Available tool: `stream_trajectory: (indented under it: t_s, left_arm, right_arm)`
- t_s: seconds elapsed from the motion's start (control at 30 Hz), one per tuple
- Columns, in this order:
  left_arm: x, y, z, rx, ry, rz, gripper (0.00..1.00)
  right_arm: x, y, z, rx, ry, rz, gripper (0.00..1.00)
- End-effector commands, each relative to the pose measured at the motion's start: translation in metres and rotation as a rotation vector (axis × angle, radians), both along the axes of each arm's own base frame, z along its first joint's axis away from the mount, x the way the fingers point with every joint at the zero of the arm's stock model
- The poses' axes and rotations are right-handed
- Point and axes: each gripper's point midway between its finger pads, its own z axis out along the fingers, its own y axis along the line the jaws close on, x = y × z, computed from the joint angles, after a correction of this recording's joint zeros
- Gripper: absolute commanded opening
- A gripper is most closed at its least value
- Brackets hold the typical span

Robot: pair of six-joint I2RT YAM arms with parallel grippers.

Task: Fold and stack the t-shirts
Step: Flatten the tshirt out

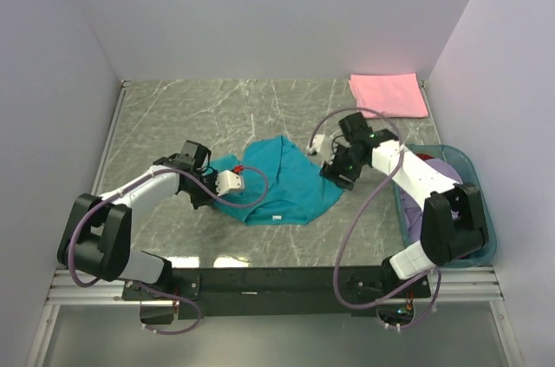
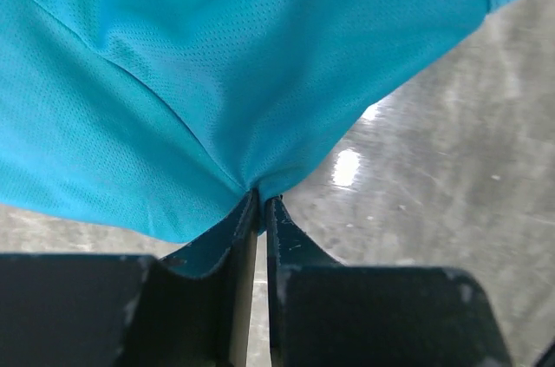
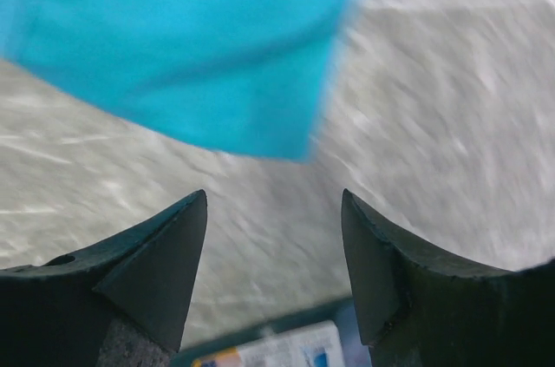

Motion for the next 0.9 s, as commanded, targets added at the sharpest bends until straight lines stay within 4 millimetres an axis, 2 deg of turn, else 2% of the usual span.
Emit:
stream_trajectory:
  t_s: [0.0, 0.03, 0.13, 0.3, 0.43, 0.6, 0.67, 0.73, 0.8, 0.83, 0.87]
  left_arm:
    - [-0.01, -0.003, 0.004, -0.053, 0.077, -0.016, 0.13]
    - [-0.01, -0.002, 0.002, -0.051, 0.082, -0.011, 0.14]
    - [-0.009, 0.006, 0.0, -0.046, 0.093, 0.009, 0.15]
    - [-0.004, 0.01, 0.001, -0.053, 0.096, 0.041, 0.21]
    - [-0.004, 0.012, -0.003, -0.042, 0.102, 0.057, 0.31]
    - [-0.004, 0.016, -0.007, -0.033, 0.11, 0.072, 0.36]
    - [-0.005, 0.015, -0.007, -0.04, 0.123, 0.073, 0.35]
    - [-0.005, 0.015, -0.004, -0.054, 0.131, 0.08, 0.29]
    - [-0.004, 0.015, -0.001, -0.069, 0.129, 0.088, 0.24]
    - [-0.005, 0.015, 0.0, -0.069, 0.133, 0.092, 0.16]
    - [-0.006, 0.016, 0.001, -0.072, 0.133, 0.096, 0.13]
  right_arm:
    - [-0.01, 0.026, 0.006, 0.02, -0.116, 0.138, 0.7]
    - [-0.018, 0.03, -0.005, 0.006, -0.112, 0.17, 0.7]
    - [-0.023, 0.027, -0.021, -0.054, -0.107, 0.202, 0.7]
    - [-0.019, 0.025, -0.038, -0.089, -0.124, 0.221, 0.71]
    - [-0.013, 0.033, -0.045, -0.095, -0.126, 0.229, 0.72]
    - [-0.02, 0.036, -0.065, -0.15, -0.091, 0.273, 0.7]
    - [-0.021, 0.033, -0.072, -0.17, -0.075, 0.275, 0.68]
    - [-0.027, 0.029, -0.08, -0.187, -0.048, 0.283, 0.68]
    - [-0.03, 0.026, -0.084, -0.204, -0.034, 0.285, 0.63]
    - [-0.03, 0.026, -0.084, -0.209, -0.031, 0.286, 0.58]
    - [-0.031, 0.024, -0.085, -0.217, -0.021, 0.283, 0.41]
